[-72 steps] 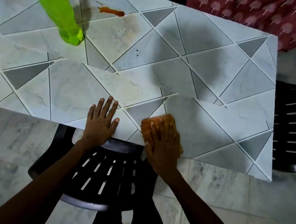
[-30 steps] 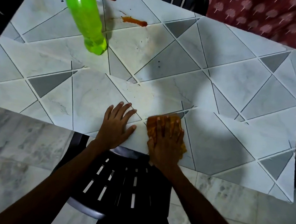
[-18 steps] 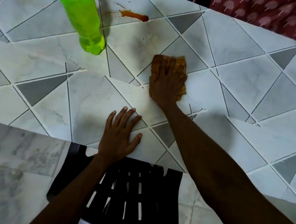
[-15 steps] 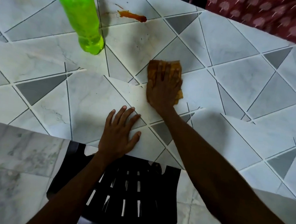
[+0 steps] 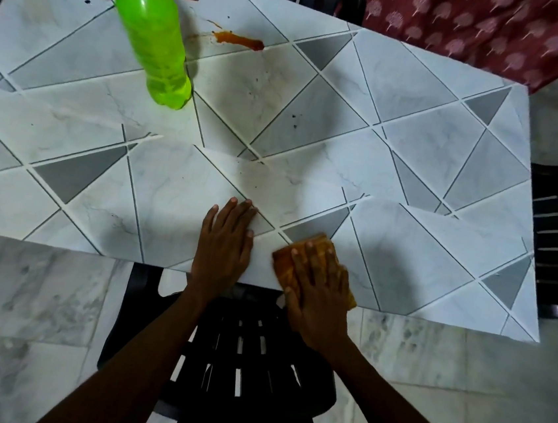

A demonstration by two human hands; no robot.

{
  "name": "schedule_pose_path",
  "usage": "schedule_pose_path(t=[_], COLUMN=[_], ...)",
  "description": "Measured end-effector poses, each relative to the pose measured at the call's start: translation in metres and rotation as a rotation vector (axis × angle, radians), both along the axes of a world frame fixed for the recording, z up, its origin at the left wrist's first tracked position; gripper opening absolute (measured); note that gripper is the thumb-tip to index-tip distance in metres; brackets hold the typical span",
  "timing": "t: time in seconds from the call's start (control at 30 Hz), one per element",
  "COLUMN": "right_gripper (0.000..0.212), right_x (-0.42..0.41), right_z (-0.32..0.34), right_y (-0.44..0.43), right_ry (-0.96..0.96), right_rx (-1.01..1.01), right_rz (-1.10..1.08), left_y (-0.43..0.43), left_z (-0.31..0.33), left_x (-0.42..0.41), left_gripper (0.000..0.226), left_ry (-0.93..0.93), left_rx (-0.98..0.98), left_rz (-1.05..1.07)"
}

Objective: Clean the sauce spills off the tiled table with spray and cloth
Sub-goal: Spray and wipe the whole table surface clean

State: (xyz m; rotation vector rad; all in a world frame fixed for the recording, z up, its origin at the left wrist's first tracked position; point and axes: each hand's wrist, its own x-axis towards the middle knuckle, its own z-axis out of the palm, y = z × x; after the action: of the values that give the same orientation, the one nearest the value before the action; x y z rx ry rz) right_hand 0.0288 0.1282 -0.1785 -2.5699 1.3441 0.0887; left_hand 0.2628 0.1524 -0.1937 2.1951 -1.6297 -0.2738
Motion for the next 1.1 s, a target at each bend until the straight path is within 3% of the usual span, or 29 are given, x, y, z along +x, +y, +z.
schedule_pose_path(t=[0.17, 0.3, 0.53, 0.67, 0.8, 0.97, 1.1], right_gripper=[0.073, 0.072, 0.071, 0.070, 0.073, 0.073, 0.066], right_x=[0.086, 0.145, 0.036, -0.006, 0.043, 0.106, 0.047], right_z=[-0.005, -0.011, 0.001, 0.002, -0.003, -0.003, 0.004], right_y=[-0.047, -0.072, -0.026, -0.077, -0.157, -0.149, -0.122], right_ry=[0.029, -0.012, -0.014, 0.065, 0.052, 0.004, -0.090], right_rx=[-0.026, 0.019, 0.022, -0.010, 0.011, -0.075, -0.033], right_rz=[-0.257, -0.297, 0.020, -0.092, -0.279, 0.069, 0.331], left_y=[0.001, 0.000, -0.001, -0.004, -0.002, -0.012, -0.030], left_z=[-0.001, 0.001, 0.005, 0.004, 0.001, 0.002, 0.016], left_x=[-0.002, -0.001, -0.004, -0.003, -0.001, -0.002, 0.010], left_gripper=[0.046, 0.044, 0.042, 0.048, 0.047, 0.050, 0.053], left_ry=[0.012, 0.053, 0.113, 0.067, 0.018, 0.014, 0.012], left_rx=[-0.023, -0.049, -0.084, -0.071, -0.067, -0.097, -0.093], left_rz=[0.036, 0.047, 0.073, 0.059, 0.052, 0.150, 0.279])
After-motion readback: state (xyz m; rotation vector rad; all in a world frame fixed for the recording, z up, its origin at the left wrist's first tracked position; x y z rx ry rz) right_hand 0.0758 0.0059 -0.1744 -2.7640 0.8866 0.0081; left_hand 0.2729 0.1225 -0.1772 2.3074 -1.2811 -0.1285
